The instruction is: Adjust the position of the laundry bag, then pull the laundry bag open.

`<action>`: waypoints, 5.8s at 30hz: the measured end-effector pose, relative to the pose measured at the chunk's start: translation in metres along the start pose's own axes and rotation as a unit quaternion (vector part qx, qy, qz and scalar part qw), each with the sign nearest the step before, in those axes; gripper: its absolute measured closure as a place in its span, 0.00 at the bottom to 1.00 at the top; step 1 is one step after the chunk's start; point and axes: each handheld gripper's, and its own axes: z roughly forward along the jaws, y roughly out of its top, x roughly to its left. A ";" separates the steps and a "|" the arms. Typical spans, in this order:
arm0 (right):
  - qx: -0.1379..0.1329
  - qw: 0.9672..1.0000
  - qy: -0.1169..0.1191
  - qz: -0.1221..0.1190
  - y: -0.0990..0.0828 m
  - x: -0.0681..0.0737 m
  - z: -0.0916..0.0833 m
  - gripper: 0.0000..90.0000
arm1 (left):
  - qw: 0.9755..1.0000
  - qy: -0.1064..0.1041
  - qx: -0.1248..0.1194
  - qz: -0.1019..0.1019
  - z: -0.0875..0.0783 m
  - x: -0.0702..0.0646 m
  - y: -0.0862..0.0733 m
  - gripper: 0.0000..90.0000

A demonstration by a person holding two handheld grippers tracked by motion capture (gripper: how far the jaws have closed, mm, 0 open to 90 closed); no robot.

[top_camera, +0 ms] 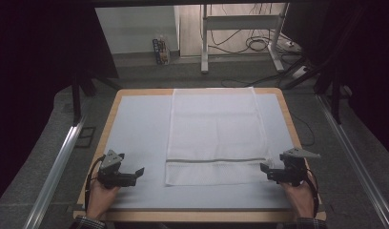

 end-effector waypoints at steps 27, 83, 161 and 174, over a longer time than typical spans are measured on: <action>0.024 1.000 0.000 0.019 0.009 0.014 0.014 0.03 | 0.999 -0.010 0.030 -0.019 0.031 -0.017 0.027 0.05; 0.090 0.994 -0.055 0.012 0.036 -0.027 0.056 0.97 | 0.997 -0.020 0.070 0.031 0.118 -0.038 0.068 0.86; 0.113 0.984 0.049 -0.131 0.025 0.064 0.028 0.74 | 0.995 -0.030 0.094 0.001 0.018 -0.015 0.026 0.62; 0.081 0.987 0.032 -0.133 0.027 0.058 0.030 0.37 | 0.997 -0.019 0.069 0.012 0.018 -0.014 0.027 0.15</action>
